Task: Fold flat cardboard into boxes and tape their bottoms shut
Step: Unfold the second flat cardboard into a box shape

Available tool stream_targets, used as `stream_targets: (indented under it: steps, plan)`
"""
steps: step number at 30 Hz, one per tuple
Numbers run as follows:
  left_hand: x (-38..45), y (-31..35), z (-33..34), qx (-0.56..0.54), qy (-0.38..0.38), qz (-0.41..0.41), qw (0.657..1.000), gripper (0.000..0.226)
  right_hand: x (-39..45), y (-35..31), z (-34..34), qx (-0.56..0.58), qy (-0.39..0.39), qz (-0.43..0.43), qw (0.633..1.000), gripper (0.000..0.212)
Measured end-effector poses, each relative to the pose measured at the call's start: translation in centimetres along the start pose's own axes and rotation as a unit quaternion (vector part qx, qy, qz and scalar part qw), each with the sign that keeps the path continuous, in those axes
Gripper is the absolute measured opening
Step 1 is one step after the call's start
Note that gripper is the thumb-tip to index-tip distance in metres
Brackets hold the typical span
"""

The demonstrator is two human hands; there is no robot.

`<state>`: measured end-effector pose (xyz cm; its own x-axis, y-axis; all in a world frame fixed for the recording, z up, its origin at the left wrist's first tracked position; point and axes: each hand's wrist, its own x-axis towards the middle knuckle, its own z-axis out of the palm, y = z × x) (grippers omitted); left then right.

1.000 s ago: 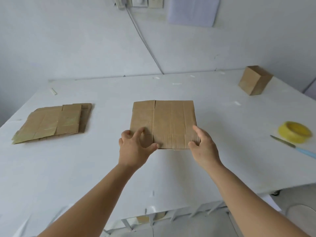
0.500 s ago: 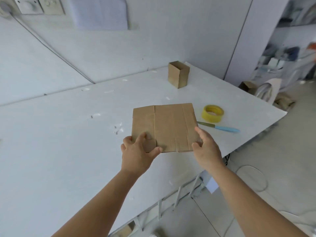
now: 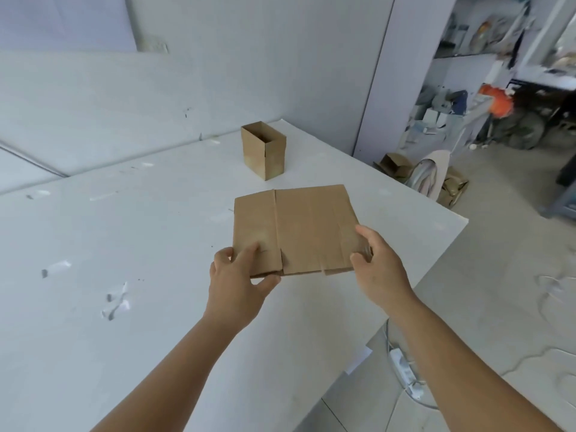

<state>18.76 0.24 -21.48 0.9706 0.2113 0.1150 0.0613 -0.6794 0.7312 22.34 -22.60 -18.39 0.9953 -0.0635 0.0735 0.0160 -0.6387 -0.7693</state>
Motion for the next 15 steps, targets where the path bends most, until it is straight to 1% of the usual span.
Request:
stream_targets:
  steps: [4, 7, 11, 15]
  plan:
    - [1.4, 0.6, -0.1, -0.011, 0.019, 0.005, 1.0, 0.056, 2.2, 0.2, -0.2, -0.001, 0.0, -0.012, 1.0, 0.05]
    - [2.3, 1.1, -0.3, -0.015, 0.044, -0.017, 0.999, 0.053, 4.2, 0.0, 0.3, -0.002, -0.007, -0.042, 0.999, 0.044]
    - [2.4, 1.6, -0.5, -0.007, 0.106, -0.052, 0.993, 0.052, 7.1, -0.4, 0.8, 0.018, -0.045, -0.069, 0.996, 0.043]
    - [2.0, 2.9, 0.2, -0.024, 0.171, -0.098, 0.98, 0.038, 10.2, -0.2, 1.0, 0.041, -0.104, -0.091, 0.99, 0.041]
